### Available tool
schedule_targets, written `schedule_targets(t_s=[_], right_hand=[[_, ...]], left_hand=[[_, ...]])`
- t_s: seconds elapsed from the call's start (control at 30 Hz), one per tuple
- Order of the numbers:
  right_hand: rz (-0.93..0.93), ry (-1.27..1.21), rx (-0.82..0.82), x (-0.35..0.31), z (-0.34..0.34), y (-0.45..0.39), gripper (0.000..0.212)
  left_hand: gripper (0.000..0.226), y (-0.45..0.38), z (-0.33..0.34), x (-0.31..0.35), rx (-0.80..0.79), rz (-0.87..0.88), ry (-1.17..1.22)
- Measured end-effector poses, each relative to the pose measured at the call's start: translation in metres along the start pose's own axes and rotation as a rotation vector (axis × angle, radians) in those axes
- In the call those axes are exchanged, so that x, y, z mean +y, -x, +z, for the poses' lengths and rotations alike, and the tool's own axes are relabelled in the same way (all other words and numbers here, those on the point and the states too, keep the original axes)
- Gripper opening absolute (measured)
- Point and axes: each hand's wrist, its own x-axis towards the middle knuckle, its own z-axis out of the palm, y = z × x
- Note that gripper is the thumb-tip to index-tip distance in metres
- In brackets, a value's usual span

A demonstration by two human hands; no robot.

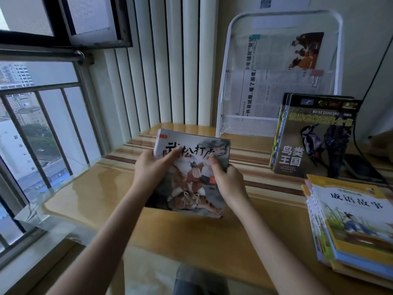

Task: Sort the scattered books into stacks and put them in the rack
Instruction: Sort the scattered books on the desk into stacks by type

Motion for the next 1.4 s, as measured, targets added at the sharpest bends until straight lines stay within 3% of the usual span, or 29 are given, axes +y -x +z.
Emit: schedule_targets(t_s=[0.07, 0.13, 0.27, 0.33, 0.53, 0.67, 0.8, 0.9, 0.97, 1.03, 1.1, 1.2, 1.27, 1.33, 1.4], right_hand=[[0.140, -0.018, -0.165, -0.002, 0.007, -0.001, 0.068], [0.272, -0.035, -0.305, -0.002, 0.019, 0.000, 0.057], [0.356, -0.019, -0.409, 0.007, 0.043, 0.008, 0.041], [0.346, 0.038, -0.383, 0.007, 0.048, 0.008, 0.042], [0.311, 0.355, -0.375, 0.004, 0.056, -0.002, 0.052], [0.114, 0.865, -0.315, -0.007, 0.046, -0.002, 0.072], [0.069, 1.005, -0.356, -0.016, 0.041, -0.003, 0.073], [0.096, 0.928, -0.390, -0.008, 0.039, 0.003, 0.072], [0.086, 0.849, -0.385, -0.007, 0.026, 0.010, 0.062], [0.066, 0.733, -0.311, -0.015, -0.001, 0.017, 0.053], [0.051, 0.613, -0.180, -0.021, -0.037, 0.023, 0.046], [0.040, 0.556, 0.122, -0.020, -0.104, 0.027, 0.026], [0.070, 0.598, 0.351, -0.012, -0.156, 0.029, 0.021], [0.221, 0.697, 0.475, 0.003, -0.208, 0.033, 0.030], [0.462, 0.756, 0.437, 0.025, -0.253, 0.039, 0.053]], left_hand=[[0.049, -0.017, -0.018, 0.009, -0.087, -0.187, -0.082], [0.054, -0.032, -0.034, 0.007, -0.164, -0.328, -0.181], [0.085, -0.043, -0.044, -0.016, -0.208, -0.487, -0.481], [0.093, -0.045, -0.041, -0.029, -0.230, -0.490, -0.698], [0.104, -0.058, -0.042, -0.031, -0.341, -0.499, -0.975], [0.142, -0.064, -0.043, -0.034, -0.295, -0.405, -1.226], [0.112, -0.061, -0.036, -0.031, -0.239, -0.358, -1.308], [0.096, -0.052, -0.026, -0.021, -0.188, -0.294, -1.338], [0.078, -0.038, -0.013, -0.012, -0.122, -0.146, -1.353], [0.058, -0.019, 0.018, 0.001, -0.080, 0.135, -1.235], [0.044, 0.007, 0.065, 0.015, -0.209, 0.350, -0.930], [0.044, 0.048, 0.142, 0.036, -0.526, 0.220, -0.391], [0.047, 0.068, 0.186, 0.043, -0.647, 0.103, -0.186], [0.049, 0.081, 0.221, 0.042, -0.710, -0.016, -0.079], [0.052, 0.089, 0.246, 0.039, -0.732, -0.101, -0.008]])
